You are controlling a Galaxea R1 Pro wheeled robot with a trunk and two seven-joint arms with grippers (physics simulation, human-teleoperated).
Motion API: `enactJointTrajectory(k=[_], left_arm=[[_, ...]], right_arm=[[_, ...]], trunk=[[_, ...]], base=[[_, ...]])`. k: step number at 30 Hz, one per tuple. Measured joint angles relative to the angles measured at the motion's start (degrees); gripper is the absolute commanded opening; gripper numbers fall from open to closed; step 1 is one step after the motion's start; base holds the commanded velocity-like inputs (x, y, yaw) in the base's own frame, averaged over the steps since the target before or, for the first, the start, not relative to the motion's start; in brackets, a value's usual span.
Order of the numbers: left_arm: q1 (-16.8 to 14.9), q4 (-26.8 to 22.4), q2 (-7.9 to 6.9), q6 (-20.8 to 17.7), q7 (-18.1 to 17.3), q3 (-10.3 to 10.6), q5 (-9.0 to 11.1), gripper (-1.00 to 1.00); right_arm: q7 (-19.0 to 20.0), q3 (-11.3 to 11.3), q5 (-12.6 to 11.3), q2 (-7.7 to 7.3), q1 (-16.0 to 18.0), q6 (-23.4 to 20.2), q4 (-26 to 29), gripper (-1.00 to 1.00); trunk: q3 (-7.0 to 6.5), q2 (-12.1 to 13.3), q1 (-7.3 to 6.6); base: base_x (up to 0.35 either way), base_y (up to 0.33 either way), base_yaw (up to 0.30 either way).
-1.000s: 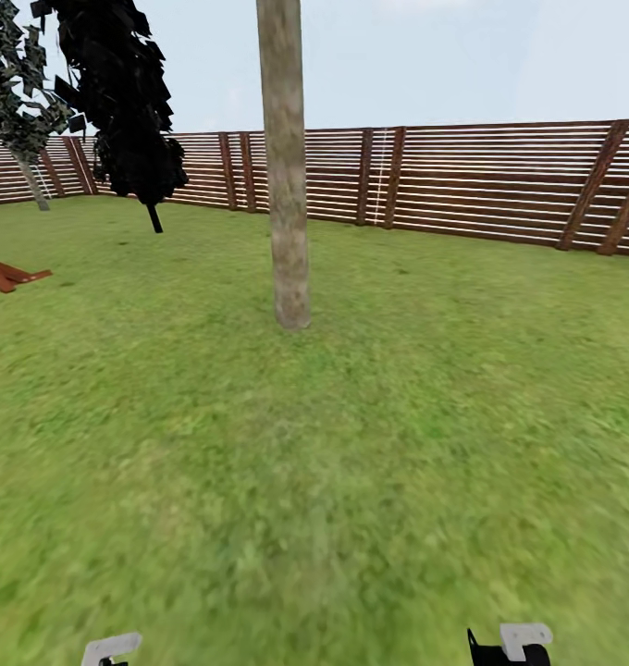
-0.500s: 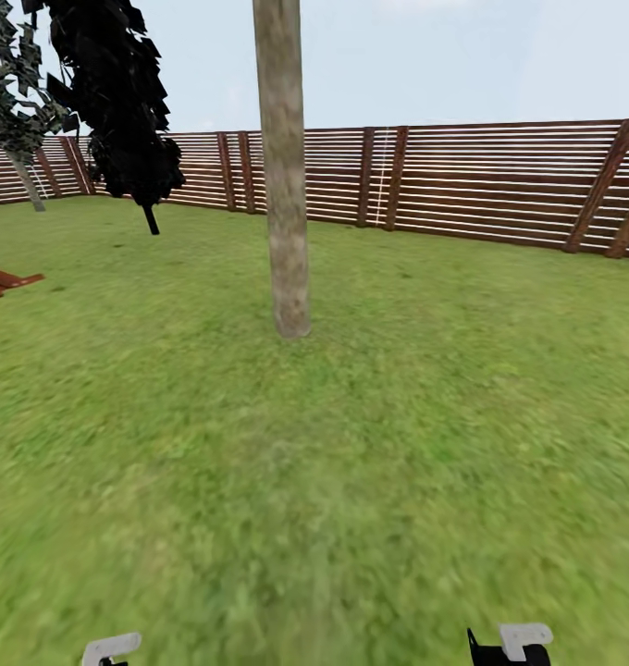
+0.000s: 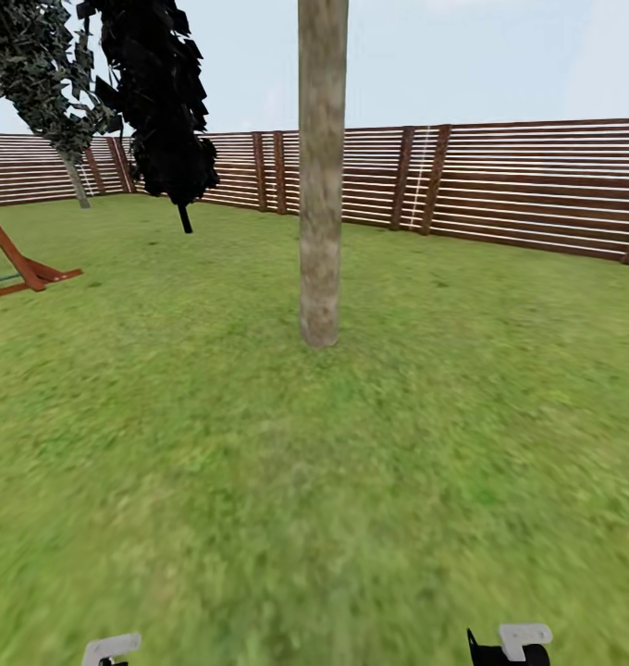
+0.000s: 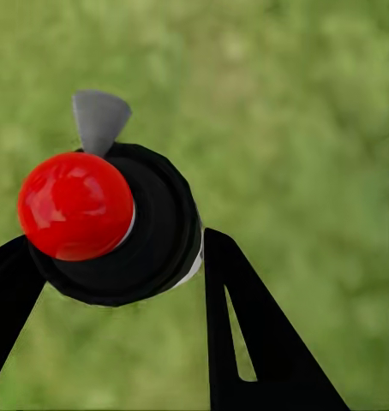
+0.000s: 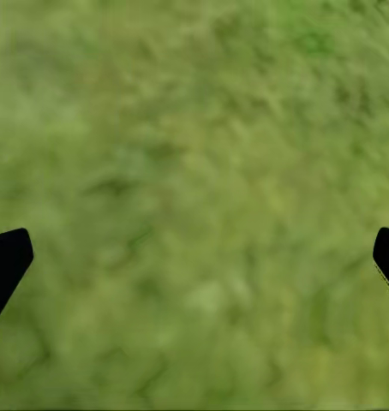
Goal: In the garden, pick up the pesticide atomizer on the floor and spray pesticide onto both trees until each tree trunk is fully covered.
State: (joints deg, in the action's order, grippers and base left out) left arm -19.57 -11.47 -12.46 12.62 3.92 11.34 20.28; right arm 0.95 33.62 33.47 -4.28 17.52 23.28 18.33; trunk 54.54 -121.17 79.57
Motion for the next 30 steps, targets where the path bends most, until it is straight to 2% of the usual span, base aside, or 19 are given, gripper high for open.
enactJointTrajectory(k=[30], left_arm=[[0.0, 0.0, 0.0, 0.0, 0.0, 0.0, 0.0, -1.0]], right_arm=[[0.0, 0.0, 0.0, -0.05, 0.0, 0.0, 0.0, 1.0]], trunk=[[0.0, 0.0, 0.0]], base=[[0.338, 0.0, 0.001]])
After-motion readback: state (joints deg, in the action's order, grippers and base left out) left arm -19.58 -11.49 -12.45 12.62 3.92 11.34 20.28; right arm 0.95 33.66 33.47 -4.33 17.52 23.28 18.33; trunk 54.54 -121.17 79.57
